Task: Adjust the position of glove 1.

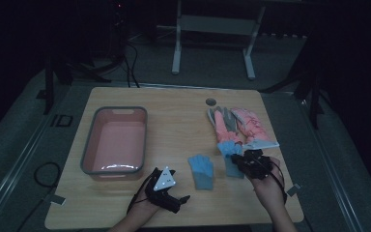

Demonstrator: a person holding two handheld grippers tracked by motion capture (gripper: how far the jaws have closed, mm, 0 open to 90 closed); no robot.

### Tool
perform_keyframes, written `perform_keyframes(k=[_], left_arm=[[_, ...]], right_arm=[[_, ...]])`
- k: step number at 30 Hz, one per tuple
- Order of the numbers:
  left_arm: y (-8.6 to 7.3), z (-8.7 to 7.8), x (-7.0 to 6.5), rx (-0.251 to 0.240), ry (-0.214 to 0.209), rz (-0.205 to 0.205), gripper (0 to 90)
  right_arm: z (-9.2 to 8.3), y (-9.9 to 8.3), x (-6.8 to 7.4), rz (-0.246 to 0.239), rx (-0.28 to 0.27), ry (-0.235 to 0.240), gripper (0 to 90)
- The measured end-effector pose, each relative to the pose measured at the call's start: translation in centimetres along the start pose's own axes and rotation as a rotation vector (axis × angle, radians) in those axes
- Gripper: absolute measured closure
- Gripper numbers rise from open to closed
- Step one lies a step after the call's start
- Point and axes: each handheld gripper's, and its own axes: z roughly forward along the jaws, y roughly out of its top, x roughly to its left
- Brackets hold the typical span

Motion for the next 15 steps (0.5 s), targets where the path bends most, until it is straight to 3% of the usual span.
perform_keyframes(k=[7,12,15], left_arm=[[0.0,0.0,0.0,-0.002,-0.002,-0.002,0.0],[0.0,0.0,0.0,-0.003,-0.002,0.001,0.1],[0.0,0.0,0.0,-0.001,-0.002,0.005,0.1]], right_arm=[[1.9,1.1,2.8,-0.009,0.01,0.045,85.9],[3.6,1.1,4.7,-0.013,0.022,0.082,85.9],[4.5,0.9,5.3,-0.019,0.038,0.08,85.9]])
